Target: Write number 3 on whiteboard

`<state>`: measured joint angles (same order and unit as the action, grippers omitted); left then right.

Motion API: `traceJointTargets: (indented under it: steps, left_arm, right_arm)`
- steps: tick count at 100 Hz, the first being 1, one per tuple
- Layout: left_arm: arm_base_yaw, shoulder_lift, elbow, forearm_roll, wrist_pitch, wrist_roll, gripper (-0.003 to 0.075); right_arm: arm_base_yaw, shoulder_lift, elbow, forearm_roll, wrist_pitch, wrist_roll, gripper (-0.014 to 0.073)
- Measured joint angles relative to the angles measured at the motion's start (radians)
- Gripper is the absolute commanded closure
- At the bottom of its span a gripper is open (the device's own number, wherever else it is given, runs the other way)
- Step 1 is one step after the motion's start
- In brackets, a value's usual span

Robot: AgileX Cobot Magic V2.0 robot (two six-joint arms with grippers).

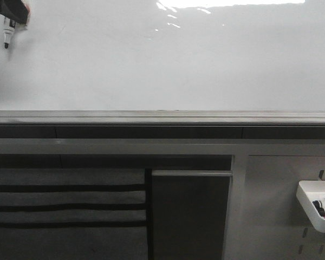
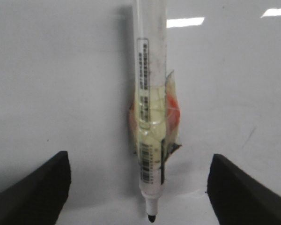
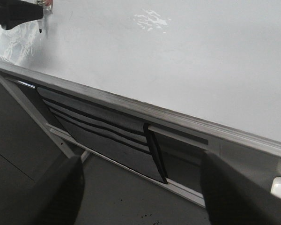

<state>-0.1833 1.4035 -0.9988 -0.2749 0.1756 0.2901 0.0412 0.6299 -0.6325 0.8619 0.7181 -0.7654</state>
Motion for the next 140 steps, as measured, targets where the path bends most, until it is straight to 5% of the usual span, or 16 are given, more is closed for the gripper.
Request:
traceJointTargets:
  steps: [16, 44, 77, 117, 140]
  left_arm:
    - [0.0, 0.052, -0.017, 0.0, -0.01, 0.0, 0.0199]
    - [0.0, 0.064, -0.019, 0.0, -0.02, 0.0, 0.0478]
    - [0.0, 0.064, -0.019, 0.0, -0.022, 0.0, 0.0654]
    - [-0.001, 0.062, -0.019, 0.005, -0.005, 0.0, 0.0738]
    - [-0.001, -0.002, -0.046, 0.058, 0.273, 0.115, 0.0738]
  right_arm:
    - [0.0, 0.001, 0.0, 0.0, 0.0, 0.0, 0.0127]
    - [0.0, 0.001, 0.0, 0.0, -0.003, 0.0, 0.0127]
    - [0.0, 0.001, 0.0, 0.0, -0.008, 0.0, 0.0127]
    - [0.0, 0.001, 0.0, 0.0, -0.009, 0.0, 0.0127]
    - [0.0, 0.025, -0.076, 0.0, 0.104, 0.014, 0.0127]
